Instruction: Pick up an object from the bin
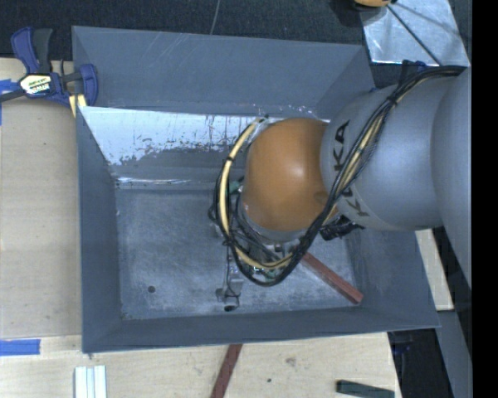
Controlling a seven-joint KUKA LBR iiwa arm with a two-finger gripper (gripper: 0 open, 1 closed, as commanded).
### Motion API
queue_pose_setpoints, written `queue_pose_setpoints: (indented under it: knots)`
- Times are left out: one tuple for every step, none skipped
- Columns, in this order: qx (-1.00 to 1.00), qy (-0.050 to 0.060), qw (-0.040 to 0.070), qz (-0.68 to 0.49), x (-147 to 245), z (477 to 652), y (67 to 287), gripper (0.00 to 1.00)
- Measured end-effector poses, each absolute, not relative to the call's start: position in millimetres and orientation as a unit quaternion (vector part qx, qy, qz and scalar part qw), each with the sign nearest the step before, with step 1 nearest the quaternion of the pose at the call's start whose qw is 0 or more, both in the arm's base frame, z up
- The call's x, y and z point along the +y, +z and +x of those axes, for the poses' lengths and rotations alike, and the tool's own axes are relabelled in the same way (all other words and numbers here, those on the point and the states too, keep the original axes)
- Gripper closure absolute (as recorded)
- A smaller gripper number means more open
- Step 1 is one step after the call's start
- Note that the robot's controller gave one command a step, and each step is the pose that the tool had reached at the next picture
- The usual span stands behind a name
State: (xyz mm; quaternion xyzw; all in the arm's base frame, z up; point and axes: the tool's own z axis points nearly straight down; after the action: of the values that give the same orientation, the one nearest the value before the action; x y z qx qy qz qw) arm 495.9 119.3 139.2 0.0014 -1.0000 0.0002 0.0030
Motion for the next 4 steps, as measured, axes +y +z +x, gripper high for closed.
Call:
queue_pose_setpoints:
  knots:
    - [-1.000, 0.000, -0.001, 0.000, 119, 498.0, 143, 0.00]
    - [-1.000, 0.000, -0.001, 0.002, 118, 498.0, 143, 0.00]
    - [-0.992, 0.000, -0.002, 0.123, 142, 492.2, 152, 0.00]
    - [-0.989, -0.001, -0.002, 0.145, 100, 487.8, 137, 0.00]
